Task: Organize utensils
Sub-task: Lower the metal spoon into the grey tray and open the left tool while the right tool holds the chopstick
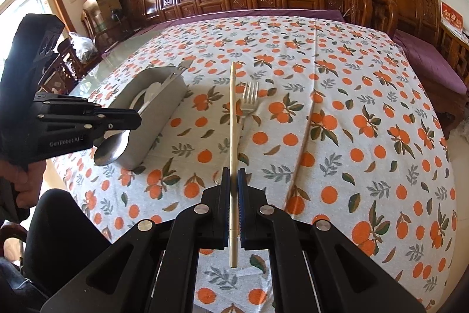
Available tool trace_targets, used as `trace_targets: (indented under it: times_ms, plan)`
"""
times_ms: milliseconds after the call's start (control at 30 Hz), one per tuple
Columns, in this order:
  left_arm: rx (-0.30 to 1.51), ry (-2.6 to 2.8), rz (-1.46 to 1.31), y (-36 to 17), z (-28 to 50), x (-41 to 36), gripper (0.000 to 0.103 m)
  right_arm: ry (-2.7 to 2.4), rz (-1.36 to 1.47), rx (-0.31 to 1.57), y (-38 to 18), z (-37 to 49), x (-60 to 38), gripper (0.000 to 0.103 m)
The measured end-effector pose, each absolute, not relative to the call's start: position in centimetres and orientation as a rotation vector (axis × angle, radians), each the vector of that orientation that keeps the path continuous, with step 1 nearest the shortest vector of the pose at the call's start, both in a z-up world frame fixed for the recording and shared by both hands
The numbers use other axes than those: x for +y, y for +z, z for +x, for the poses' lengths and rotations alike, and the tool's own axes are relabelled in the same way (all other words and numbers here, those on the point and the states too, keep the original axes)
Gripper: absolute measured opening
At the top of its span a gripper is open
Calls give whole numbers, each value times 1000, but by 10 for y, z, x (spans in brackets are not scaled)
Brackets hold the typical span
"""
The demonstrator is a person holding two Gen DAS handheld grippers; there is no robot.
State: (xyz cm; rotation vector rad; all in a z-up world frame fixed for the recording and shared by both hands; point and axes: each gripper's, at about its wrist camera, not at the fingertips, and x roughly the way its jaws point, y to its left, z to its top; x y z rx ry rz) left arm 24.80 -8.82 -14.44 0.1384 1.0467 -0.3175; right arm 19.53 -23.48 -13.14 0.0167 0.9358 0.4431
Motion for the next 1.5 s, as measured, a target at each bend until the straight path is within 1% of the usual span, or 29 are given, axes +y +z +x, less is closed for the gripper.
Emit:
trace_targets:
  times_ms: [400, 833, 1133, 1500]
  plan:
    - [1042, -245, 86, -144, 261, -44, 5, 463, 3, 927, -126, 203, -209, 6]
    - [1122, -163, 22, -184, 284, 5, 5, 484, 6, 954, -132, 213, -183, 6]
    - [1177, -162, 12, -207, 293, 5, 5, 481, 10, 972, -137, 215, -178, 6]
    - [1170, -162, 37, -201, 298, -4, 6, 482, 6, 975, -136, 214, -175, 6]
